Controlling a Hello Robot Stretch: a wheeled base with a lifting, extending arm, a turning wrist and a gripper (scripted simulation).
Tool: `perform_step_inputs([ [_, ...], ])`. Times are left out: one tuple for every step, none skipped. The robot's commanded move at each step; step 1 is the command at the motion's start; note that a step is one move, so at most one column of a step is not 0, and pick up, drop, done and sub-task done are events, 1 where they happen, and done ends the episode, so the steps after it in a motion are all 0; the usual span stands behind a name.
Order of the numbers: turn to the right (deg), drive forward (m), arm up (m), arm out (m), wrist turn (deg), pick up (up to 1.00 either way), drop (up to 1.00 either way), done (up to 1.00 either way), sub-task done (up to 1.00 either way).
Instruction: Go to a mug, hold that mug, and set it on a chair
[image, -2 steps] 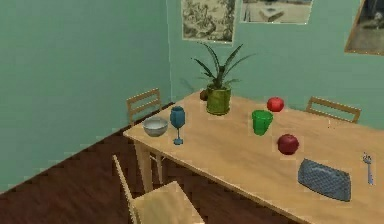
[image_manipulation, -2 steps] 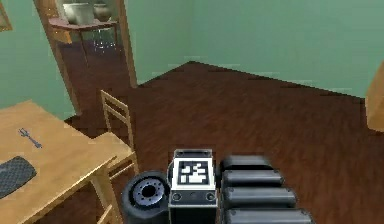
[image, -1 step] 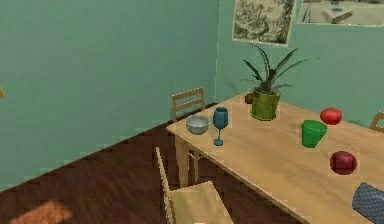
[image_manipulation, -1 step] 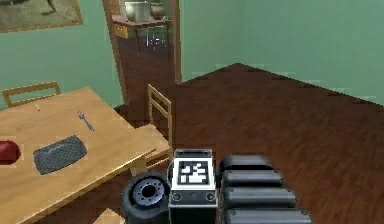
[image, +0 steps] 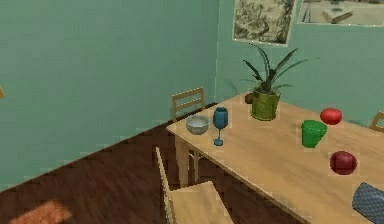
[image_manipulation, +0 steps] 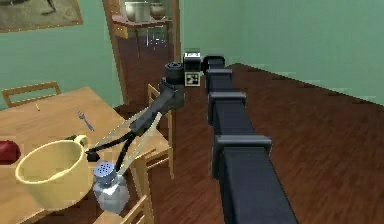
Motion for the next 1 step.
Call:
perform_step_inputs([
  [0.0, 0.00, 0.00, 0.00, 39.0, 0.00, 0.00, 0.00, 0.00],
])
